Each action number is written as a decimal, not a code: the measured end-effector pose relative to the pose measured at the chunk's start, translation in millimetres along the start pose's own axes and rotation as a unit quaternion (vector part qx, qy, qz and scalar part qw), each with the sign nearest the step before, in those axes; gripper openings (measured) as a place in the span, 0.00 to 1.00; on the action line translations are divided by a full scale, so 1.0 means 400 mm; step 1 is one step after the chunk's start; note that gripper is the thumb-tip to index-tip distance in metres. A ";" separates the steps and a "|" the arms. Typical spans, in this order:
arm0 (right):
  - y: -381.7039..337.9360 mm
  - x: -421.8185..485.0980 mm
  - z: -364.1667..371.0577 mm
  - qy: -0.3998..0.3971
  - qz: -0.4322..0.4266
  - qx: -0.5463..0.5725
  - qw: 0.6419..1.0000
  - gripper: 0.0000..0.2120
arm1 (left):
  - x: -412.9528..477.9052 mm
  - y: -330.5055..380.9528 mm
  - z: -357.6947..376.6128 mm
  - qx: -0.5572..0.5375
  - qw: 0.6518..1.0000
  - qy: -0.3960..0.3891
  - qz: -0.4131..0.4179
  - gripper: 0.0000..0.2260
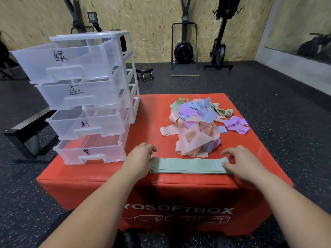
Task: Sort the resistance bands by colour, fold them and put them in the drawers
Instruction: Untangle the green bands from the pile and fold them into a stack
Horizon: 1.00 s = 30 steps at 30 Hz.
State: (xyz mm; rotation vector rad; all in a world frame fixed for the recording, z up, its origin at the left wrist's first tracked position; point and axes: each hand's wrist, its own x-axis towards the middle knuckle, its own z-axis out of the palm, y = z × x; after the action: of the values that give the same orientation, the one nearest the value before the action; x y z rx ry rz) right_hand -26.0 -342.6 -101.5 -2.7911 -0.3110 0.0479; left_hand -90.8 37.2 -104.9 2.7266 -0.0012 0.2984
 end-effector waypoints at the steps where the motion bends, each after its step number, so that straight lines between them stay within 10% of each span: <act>1: 0.001 0.000 -0.007 0.005 -0.008 0.025 1.000 0.18 | 0.004 -0.001 -0.005 -0.010 1.000 -0.008 -0.002 0.12; 7: 0.016 -0.006 -0.048 -0.083 -0.098 0.026 0.991 0.33 | -0.007 -0.017 -0.041 -0.010 0.986 -0.161 0.043 0.32; 30: 0.021 0.025 -0.044 -0.060 -0.115 0.045 0.990 0.29 | 0.027 0.013 -0.017 0.025 0.990 -0.107 0.087 0.32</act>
State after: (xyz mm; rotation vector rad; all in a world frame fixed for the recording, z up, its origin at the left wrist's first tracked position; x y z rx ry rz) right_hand -13.1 -353.8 -87.6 -2.6492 -0.6433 0.1723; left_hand -82.0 35.4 -94.6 2.7990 -0.2953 0.0522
